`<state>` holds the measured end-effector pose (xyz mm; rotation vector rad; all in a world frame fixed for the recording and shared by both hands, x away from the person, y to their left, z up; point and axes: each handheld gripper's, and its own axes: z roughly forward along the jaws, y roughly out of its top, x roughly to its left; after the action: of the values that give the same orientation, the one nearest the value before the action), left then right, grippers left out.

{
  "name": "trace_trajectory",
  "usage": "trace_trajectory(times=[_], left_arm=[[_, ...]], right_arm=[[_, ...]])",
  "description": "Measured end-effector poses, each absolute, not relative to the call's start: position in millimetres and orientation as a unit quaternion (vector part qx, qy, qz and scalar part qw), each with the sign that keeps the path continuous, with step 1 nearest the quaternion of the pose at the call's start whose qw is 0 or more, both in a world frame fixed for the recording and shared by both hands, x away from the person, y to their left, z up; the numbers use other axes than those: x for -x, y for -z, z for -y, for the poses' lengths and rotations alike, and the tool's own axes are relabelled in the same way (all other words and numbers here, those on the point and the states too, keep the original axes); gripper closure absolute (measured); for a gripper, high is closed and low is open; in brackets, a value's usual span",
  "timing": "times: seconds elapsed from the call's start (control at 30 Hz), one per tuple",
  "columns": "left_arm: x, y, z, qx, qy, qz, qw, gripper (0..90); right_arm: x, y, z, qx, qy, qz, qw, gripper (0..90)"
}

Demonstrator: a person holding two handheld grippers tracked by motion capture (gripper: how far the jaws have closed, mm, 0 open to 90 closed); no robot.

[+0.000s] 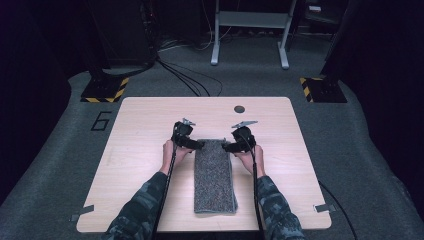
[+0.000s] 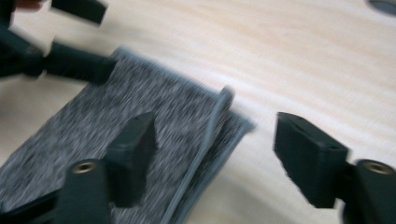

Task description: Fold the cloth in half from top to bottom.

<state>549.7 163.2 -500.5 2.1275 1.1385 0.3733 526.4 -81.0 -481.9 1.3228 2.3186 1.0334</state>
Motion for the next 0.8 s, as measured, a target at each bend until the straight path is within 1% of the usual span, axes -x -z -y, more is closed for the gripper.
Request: trace_trajectory(times=[0.03,0.07,0.13,0.2,0.3,0.43,0.47,0.53,0.63,0.67,0.8], left_arm=[[-550.4,500.6,-163.6,-0.82,-0.144,-0.437,0.34,15.6],[-550.7,500.9,-163.4,-0.819,-0.146,-0.439,0.341,15.9],[-551.3,501.5,-163.3,-0.816,-0.146,-0.442,0.342,16.2],[-552.4,501.4,-164.2,-0.82,-0.144,-0.44,0.337,17.1],[-552.8,502.9,-163.3,-0.819,-0.146,-0.44,0.338,19.8],[-553.1,504.5,-162.3,-0.824,-0.145,-0.435,0.332,24.2],[-552.9,505.4,-161.7,-0.823,-0.146,-0.437,0.332,28.5],[-552.8,506.7,-161.7,-0.826,-0.144,-0.434,0.33,29.9],[-551.8,511.3,-159.2,-0.829,-0.14,-0.432,0.327,39.2],[-550.8,511.8,-158.4,-0.828,-0.145,-0.43,0.328,40.3],[-547.8,511.3,-153.6,-0.833,-0.149,-0.422,0.327,49.7]], right_arm=[[-531.0,482.9,80.0,-0.463,-0.355,-0.8,0.14,35.9],[-537.6,487.6,77.4,-0.466,-0.351,-0.797,0.157,42.3],[-540.3,490.5,75.4,-0.468,-0.339,-0.8,0.163,44.0],[-546.2,497.3,74.2,-0.47,-0.326,-0.806,0.15,48.9],[-549.8,504.0,74.9,-0.474,-0.319,-0.807,0.151,56.4],[-551.4,508.2,76.3,-0.469,-0.31,-0.813,0.151,60.1],[-551.5,508.3,76.6,-0.465,-0.311,-0.815,0.15,61.7],[-551.4,508.6,76.7,-0.462,-0.313,-0.816,0.15,63.1],[-550.9,508.9,77.1,-0.452,-0.317,-0.821,0.146,68.1],[-550.8,508.9,77.1,-0.45,-0.317,-0.822,0.146,69.5],[-549.8,509.2,76.7,-0.444,-0.32,-0.825,0.142,74.1]])
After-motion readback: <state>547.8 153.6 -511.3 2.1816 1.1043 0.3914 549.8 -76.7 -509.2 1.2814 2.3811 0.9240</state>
